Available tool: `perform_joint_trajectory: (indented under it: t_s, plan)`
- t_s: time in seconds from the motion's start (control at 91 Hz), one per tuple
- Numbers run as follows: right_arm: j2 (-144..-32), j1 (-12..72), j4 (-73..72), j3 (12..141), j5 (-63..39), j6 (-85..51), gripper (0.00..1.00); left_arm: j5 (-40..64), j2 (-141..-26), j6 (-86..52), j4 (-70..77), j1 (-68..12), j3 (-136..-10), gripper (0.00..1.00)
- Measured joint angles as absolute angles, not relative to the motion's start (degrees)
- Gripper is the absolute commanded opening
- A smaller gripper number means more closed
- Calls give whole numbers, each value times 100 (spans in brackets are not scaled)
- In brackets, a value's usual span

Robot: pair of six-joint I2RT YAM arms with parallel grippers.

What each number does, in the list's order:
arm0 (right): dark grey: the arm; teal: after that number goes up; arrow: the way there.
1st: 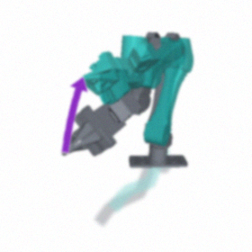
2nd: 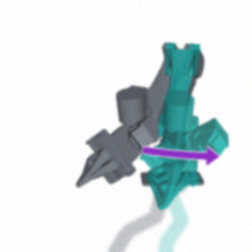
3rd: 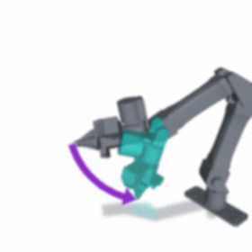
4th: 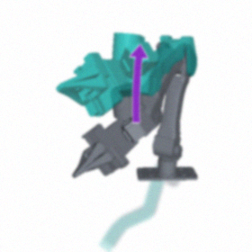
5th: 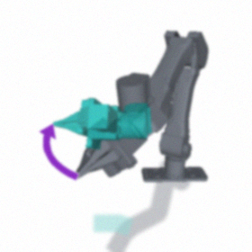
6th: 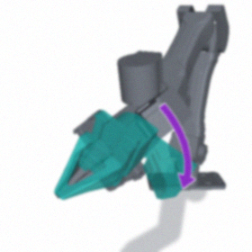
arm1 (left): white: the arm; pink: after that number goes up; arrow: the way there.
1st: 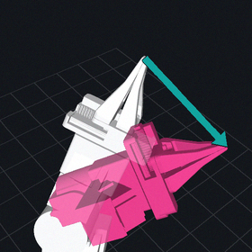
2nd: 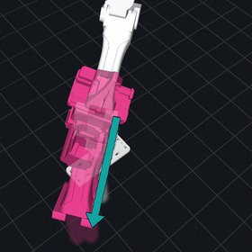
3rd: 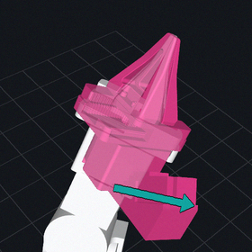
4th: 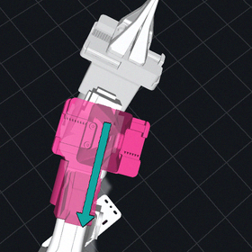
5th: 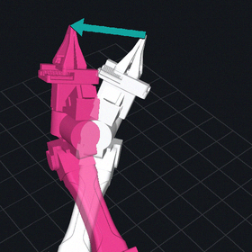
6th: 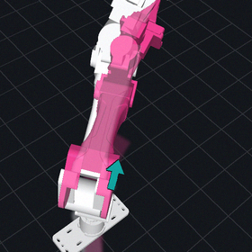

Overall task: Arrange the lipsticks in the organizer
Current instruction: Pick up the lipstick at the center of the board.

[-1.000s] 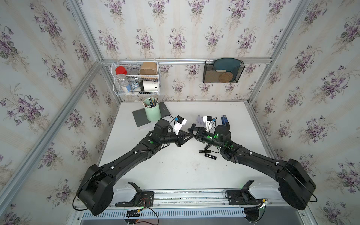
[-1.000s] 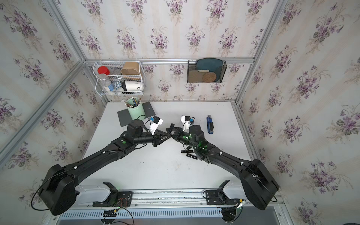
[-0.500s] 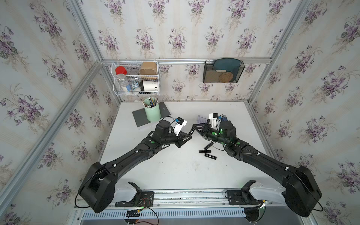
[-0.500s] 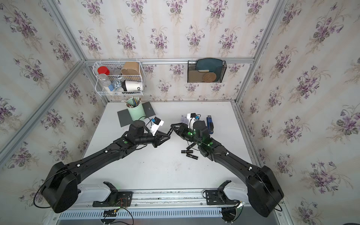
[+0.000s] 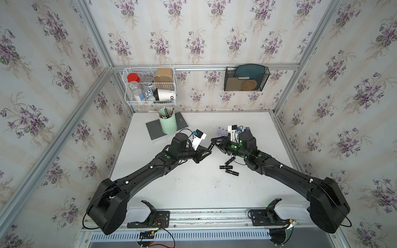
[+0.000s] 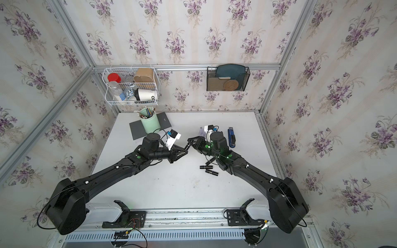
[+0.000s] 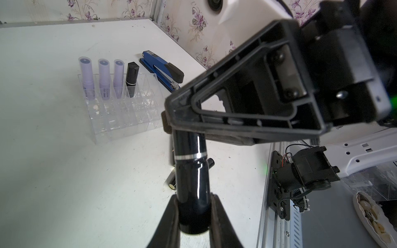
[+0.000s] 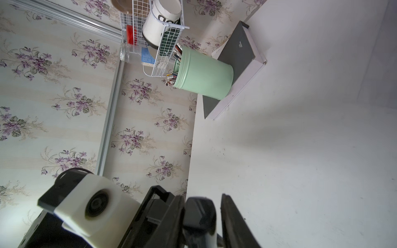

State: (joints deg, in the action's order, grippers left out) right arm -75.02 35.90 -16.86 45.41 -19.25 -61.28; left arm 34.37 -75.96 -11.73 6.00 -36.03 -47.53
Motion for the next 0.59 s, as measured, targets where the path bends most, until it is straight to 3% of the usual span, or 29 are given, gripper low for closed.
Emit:
perform_joint_trajectory:
  t_s: [0.121,0.143,0.242,0.264,0.44,0.593]
  plan:
    - [-7550,3570,-1691,4547,-1903,-6141,20,3430,-7616,-1170,510,-3601,-4794,3]
    - [-7555,3568,-1691,4547,-1905,-6139,18,3430,-7618,-1170,495,-3601,-4799,11]
    - [-7579,3540,-1750,4528,-1890,-6165,16,3389,-7625,-1173,438,-3601,-4840,70]
    - [-7581,3500,-1765,4510,-1874,-6145,16,3389,-7616,-1179,438,-3601,-4851,79]
    - [-7476,2502,-1708,4392,-1485,-5767,15,3240,-7183,-1540,499,-3339,-4783,82]
    - [-7238,2174,-1599,4276,204,-4274,14,2895,-6882,-1774,478,-2816,-4491,82]
